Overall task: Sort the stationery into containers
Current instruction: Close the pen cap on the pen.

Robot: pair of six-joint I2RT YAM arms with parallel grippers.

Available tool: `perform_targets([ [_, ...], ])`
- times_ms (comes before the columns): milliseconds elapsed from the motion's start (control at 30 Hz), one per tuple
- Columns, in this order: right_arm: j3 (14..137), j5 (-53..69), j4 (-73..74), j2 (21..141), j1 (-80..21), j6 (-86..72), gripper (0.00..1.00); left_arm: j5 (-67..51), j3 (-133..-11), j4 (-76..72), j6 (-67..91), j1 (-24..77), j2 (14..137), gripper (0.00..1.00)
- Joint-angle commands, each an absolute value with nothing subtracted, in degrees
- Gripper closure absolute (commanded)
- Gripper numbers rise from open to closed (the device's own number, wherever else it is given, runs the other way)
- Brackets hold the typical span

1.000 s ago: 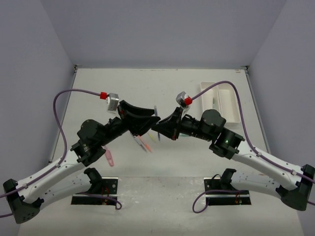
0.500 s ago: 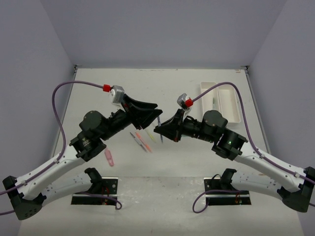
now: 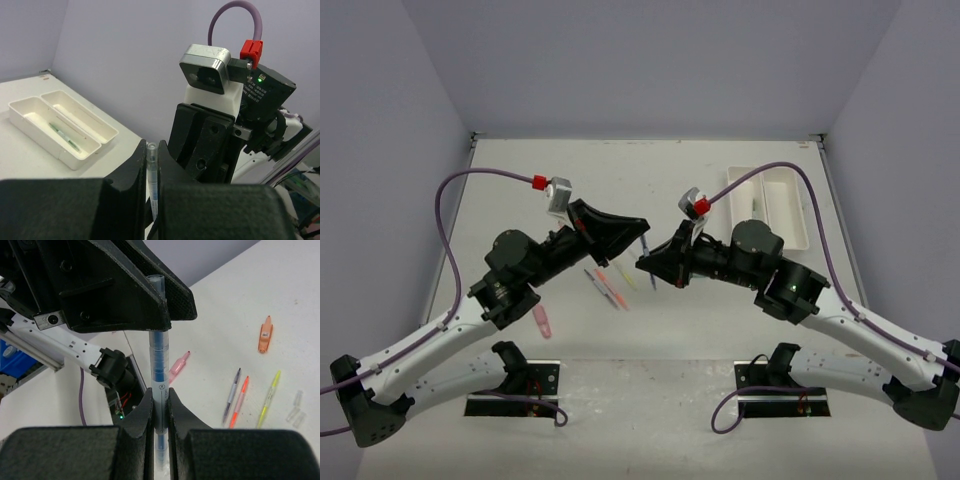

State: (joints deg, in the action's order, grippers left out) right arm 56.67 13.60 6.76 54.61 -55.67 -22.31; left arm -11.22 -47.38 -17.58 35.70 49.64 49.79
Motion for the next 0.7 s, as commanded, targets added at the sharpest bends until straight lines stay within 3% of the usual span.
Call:
perform_targets([
  [0,66.7,4.5,3.2,55.2,-55.0,-20.0,1.0,-15.7,-39.8,-18.3,40.1,50.7,49.3,1.0],
  [167,77.6,4.2,5.3,61.3,-51.7,-18.1,1.0,-14.2,-36.0,-19.5,42.1,55.2,49.3,1.0],
  [333,88.8,4.6,8.6,67.3,-50.2,-16.1,1.0,-6.9,-32.3,-21.2,42.7,66.6,49.9,1.0],
  [500,80.1,4.3,7.9,66.8,-50.1,-16.9,1.0,3.0,-36.5,-12.8,40.4,68.2,49.3,1.0],
  [567,73.1,4.5,7.6,64.4,-50.0,-18.4,1.0,19.7,-44.0,-1.9,37.9,68.0,51.1,1.0],
  [600,70.5,3.3,7.6,63.6,-50.0,-19.8,1.0,24.9,-50.3,7.4,37.8,66.9,52.5,0.86],
  [667,64.1,0.8,9.3,61.7,-49.5,-22.2,1.0,34.9,-60.8,20.4,39.4,63.1,57.0,0.37],
])
